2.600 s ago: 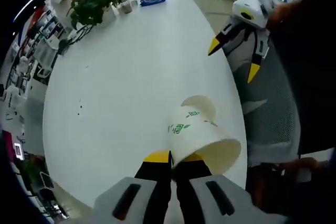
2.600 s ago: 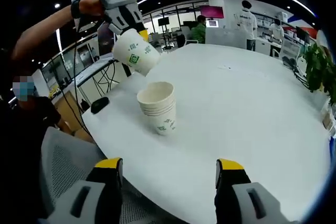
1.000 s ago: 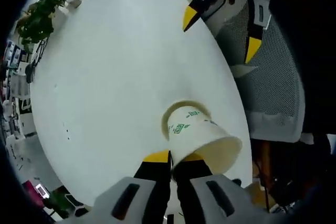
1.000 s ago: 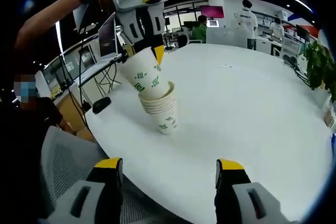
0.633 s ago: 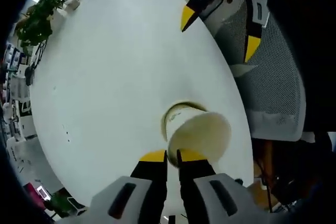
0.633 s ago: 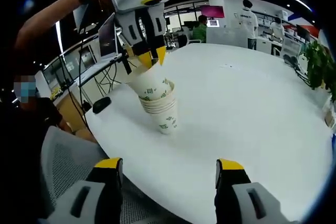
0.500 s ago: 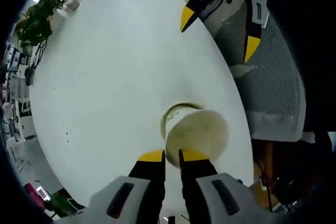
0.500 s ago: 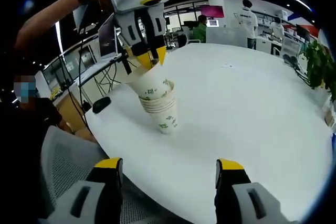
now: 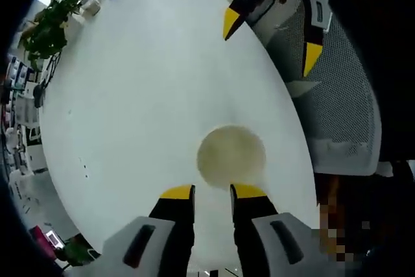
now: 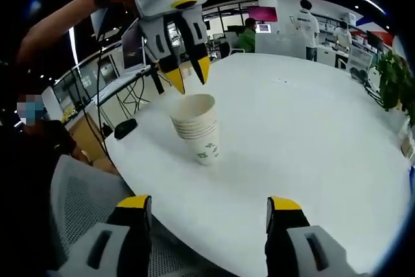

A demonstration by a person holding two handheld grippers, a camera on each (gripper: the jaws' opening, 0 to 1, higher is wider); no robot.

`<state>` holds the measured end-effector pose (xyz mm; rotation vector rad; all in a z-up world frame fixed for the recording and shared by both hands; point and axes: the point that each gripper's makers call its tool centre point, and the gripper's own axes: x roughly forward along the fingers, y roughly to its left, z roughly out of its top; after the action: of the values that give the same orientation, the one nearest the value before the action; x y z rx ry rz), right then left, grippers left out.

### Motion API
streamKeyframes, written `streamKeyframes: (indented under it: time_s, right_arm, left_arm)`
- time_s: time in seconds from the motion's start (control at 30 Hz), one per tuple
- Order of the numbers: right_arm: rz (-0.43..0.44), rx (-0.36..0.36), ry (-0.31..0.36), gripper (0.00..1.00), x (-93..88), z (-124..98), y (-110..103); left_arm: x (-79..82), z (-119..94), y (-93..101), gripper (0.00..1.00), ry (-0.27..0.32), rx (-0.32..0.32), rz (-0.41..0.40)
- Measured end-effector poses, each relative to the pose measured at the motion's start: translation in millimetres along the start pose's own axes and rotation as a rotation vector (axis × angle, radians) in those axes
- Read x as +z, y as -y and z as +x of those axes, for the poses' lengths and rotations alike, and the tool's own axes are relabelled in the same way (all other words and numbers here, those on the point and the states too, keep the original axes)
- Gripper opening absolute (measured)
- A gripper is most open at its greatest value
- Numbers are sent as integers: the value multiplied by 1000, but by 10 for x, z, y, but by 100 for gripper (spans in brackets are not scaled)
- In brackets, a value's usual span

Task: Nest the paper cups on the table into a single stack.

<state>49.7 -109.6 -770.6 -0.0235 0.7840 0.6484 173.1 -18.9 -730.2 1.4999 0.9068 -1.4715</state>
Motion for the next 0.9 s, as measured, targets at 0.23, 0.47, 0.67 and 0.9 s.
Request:
streamKeyframes:
  time_s: [0.23, 0.47, 0.67, 0.9]
  right_arm:
    - [-5, 4, -3, 72, 7, 28, -1]
    - [-21, 11, -9, 72, 33, 64, 10]
    - [-40, 20, -4, 72, 120, 110, 6]
    - [-57, 31, 2, 72, 213, 175, 41]
  left_arm:
    - [22, -44, 6, 30, 39, 23, -19]
    - [80, -135, 35, 44, 167, 48, -111]
    - [41, -142, 45, 55, 266, 91, -226]
    - [-46, -136, 115, 61, 425, 107, -398]
